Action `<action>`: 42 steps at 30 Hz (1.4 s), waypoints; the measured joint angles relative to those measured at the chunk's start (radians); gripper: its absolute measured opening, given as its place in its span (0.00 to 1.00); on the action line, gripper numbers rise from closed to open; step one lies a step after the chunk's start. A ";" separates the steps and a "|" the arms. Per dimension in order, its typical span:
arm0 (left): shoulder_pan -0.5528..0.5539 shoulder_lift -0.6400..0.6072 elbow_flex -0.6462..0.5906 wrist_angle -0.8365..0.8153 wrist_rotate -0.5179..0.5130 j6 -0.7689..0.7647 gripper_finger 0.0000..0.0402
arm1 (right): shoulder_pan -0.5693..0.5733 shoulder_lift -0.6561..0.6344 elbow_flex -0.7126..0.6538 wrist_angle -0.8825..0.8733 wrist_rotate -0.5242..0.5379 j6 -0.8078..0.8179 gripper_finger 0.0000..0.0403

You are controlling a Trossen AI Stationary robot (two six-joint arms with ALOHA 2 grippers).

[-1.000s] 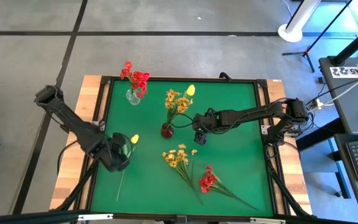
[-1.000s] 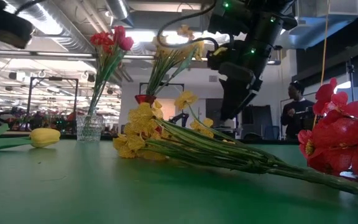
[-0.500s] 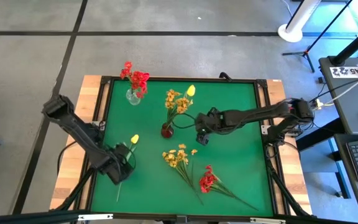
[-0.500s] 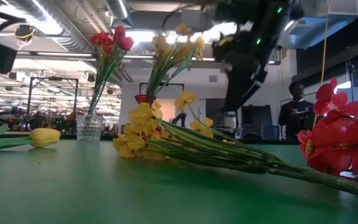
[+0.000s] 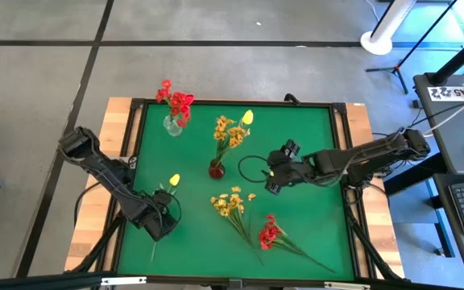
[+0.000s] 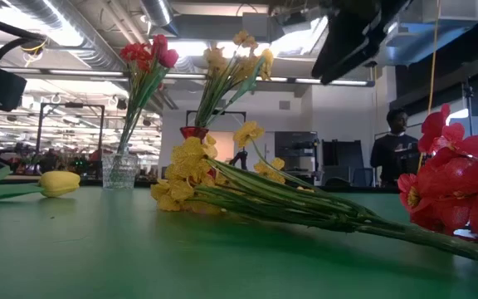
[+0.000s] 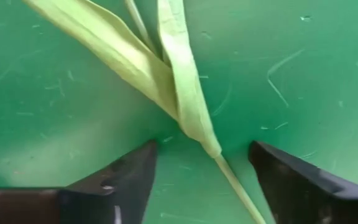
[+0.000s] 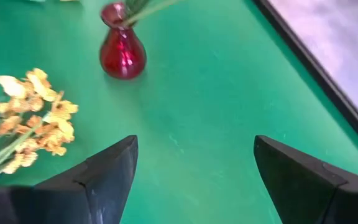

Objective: Sort flowers into vase by color
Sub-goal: Put the yellow flower into the red vase

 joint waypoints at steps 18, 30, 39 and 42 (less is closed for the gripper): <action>0.064 -0.026 0.049 -0.198 -0.173 0.103 0.01 | 0.213 -0.105 0.000 0.005 0.215 0.021 0.79; -0.100 -0.192 0.278 -0.215 -0.765 0.263 0.00 | 0.383 -0.133 0.000 0.047 0.480 0.021 0.79; -0.067 -0.211 0.252 0.389 -0.821 0.972 0.00 | 0.500 -0.133 -0.091 0.633 0.349 -0.384 0.79; -0.005 -0.210 0.194 0.727 -0.623 1.253 0.00 | 0.492 -0.133 -0.149 0.831 0.183 -0.513 0.79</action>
